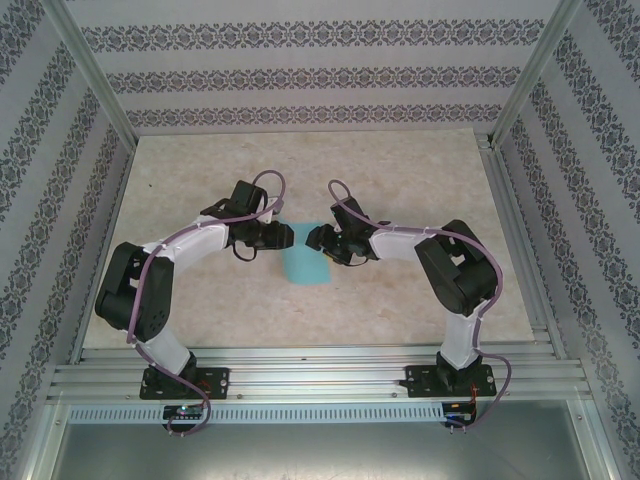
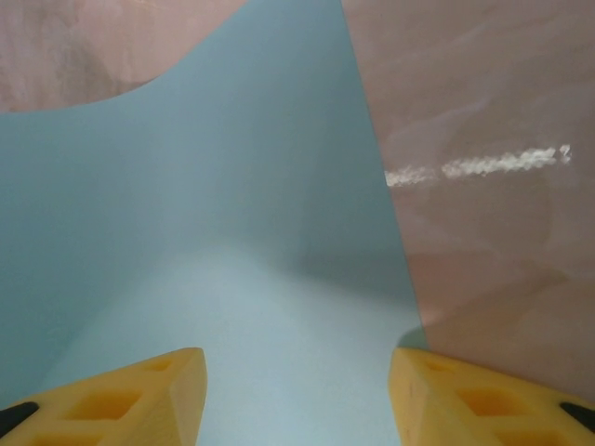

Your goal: Fold a paper plane with a square sheet of paper (fold left side to right side)

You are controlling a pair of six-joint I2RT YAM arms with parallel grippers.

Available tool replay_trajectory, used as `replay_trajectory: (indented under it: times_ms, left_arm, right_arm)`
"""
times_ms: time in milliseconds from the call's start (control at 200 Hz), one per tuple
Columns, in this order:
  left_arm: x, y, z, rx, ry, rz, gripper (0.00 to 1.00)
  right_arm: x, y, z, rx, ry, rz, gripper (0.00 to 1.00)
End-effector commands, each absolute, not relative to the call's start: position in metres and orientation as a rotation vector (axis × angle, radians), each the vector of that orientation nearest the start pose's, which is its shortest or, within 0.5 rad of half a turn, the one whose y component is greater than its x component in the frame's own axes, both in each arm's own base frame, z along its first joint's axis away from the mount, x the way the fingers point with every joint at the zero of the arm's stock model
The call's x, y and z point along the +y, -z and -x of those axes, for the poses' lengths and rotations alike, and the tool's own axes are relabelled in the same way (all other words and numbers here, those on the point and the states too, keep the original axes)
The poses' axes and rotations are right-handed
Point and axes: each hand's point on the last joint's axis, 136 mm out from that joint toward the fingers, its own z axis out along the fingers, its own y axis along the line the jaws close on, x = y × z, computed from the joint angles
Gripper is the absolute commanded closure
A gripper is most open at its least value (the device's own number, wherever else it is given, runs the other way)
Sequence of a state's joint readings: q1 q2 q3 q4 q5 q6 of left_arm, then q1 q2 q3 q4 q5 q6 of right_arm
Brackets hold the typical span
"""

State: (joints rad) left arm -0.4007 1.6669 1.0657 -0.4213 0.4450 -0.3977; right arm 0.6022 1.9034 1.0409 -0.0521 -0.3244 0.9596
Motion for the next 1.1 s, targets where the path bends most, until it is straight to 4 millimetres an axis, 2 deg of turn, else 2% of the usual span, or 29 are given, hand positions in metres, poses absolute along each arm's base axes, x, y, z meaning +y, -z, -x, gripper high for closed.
replay_trajectory:
  times_ms: [0,240,540,879,1094]
  left_arm:
    - [-0.237,-0.107,-0.346,2.651,0.923,-0.165,0.56]
    - [-0.244,-0.114,-0.355,2.623,0.971,-0.143,0.47]
    - [-0.253,-0.111,-0.363,2.612,1.033,-0.105,0.46]
    - [-0.257,-0.097,-0.361,2.642,1.047,-0.098,0.47]
    - [-0.261,-0.095,-0.359,2.651,1.048,-0.112,0.47]
  right_arm:
    - [0.302,-0.008,-0.334,2.787,-0.911,-0.300,0.45]
    - [0.300,-0.007,-0.334,2.789,-0.903,-0.289,0.45]
    - [0.296,-0.018,-0.337,2.730,-0.963,-0.294,0.45]
    - [0.274,-0.066,-0.343,2.571,-1.074,-0.260,0.42]
    - [0.286,-0.110,-0.324,2.436,-1.291,-0.120,0.39]
